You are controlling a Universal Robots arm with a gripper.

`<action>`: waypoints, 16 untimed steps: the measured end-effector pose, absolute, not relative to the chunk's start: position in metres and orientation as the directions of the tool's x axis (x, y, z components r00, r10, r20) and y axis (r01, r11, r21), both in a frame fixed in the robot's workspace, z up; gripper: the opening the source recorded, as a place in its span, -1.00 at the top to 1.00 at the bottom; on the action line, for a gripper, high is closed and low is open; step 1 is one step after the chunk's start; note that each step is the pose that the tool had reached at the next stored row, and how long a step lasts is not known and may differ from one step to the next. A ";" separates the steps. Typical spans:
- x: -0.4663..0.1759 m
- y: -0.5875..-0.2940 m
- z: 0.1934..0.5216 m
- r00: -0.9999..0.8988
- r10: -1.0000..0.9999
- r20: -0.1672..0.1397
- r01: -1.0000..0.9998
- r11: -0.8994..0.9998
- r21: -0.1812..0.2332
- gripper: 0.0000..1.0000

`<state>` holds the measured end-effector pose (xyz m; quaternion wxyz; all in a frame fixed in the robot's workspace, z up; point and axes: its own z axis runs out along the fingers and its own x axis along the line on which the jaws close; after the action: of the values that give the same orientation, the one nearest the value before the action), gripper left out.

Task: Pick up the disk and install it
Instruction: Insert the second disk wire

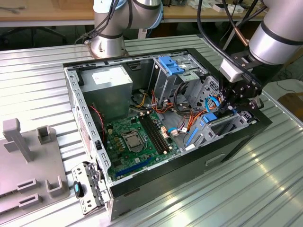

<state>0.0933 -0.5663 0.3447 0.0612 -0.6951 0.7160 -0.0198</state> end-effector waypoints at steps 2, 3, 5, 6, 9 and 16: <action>0.093 -0.566 0.344 -0.026 -0.998 -0.060 -0.993 0.033 -0.114 0.68; 0.093 -0.566 0.344 -0.026 -0.998 -0.060 -0.993 0.033 -0.114 0.68; 0.093 -0.566 0.344 -0.026 -0.998 -0.060 -0.993 0.033 -0.114 0.68; 0.093 -0.566 0.344 -0.026 -0.998 -0.060 -0.993 0.033 -0.114 0.68; 0.093 -0.566 0.343 -0.026 -0.998 -0.062 -0.993 0.033 -0.113 0.68; 0.093 -0.566 0.342 -0.026 -0.998 -0.064 -0.993 0.033 -0.113 0.68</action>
<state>0.0933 -0.5663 0.3424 0.0626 -0.6950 0.7161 -0.0185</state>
